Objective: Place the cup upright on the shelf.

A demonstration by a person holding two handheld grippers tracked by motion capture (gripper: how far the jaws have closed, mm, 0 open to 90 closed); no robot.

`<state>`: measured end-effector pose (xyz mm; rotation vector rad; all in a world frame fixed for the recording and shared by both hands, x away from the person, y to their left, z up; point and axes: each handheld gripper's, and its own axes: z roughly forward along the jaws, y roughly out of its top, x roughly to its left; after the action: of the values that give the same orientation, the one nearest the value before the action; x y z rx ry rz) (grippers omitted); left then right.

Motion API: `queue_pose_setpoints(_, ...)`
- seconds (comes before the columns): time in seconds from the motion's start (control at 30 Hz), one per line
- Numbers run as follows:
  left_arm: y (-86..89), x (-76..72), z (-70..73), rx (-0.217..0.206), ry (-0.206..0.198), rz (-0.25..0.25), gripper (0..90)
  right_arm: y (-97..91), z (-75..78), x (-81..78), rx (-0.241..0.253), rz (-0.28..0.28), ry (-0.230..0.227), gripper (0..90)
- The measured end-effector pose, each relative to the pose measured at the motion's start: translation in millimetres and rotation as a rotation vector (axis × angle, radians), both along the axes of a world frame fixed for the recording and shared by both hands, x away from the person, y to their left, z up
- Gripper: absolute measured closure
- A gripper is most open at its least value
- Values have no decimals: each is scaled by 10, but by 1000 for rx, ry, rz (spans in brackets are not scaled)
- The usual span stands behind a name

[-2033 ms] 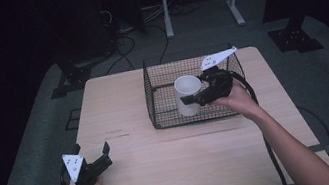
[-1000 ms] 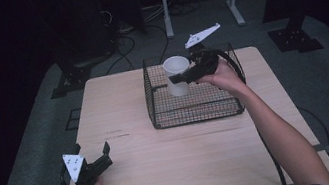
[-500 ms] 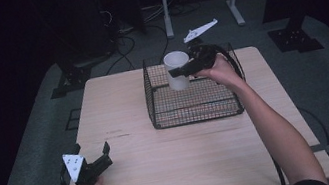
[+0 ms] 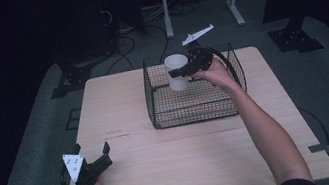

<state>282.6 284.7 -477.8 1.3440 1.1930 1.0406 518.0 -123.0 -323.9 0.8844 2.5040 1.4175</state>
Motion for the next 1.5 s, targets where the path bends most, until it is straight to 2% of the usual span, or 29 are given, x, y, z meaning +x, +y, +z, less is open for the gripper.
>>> queue_pose_setpoints(0.4, 2, -2, 0, -1, 0, -1, 0, 15, -331, 140, -1, -45, 48, 197)
queue_pose_setpoints(0.9, 9, 0, 0, -8, 1, 3, 0, 101, -580, 214, -81, -44, 77, 196)
queue_pose_setpoints(0.97, 7, 0, 0, -8, 0, 3, 0, 115, -630, 228, -98, -51, 89, 196)
queue_pose_setpoints(1.03, 7, -1, 0, -9, 1, 3, 0, 129, -667, 238, -138, -69, 86, 195)
queue_pose_setpoints(1.23, 7, 0, 1, -7, 1, 3, 0, 119, -751, 259, -158, -78, 106, 195)
queue_pose_setpoints(1.33, 6, -1, 1, -5, 1, 4, 0, 131, -779, 260, -197, -80, 110, 192)
queue_pose_setpoints(1.5, 5, -2, 1, -3, 3, 4, 0, 116, -801, 247, -190, -84, 116, 187)
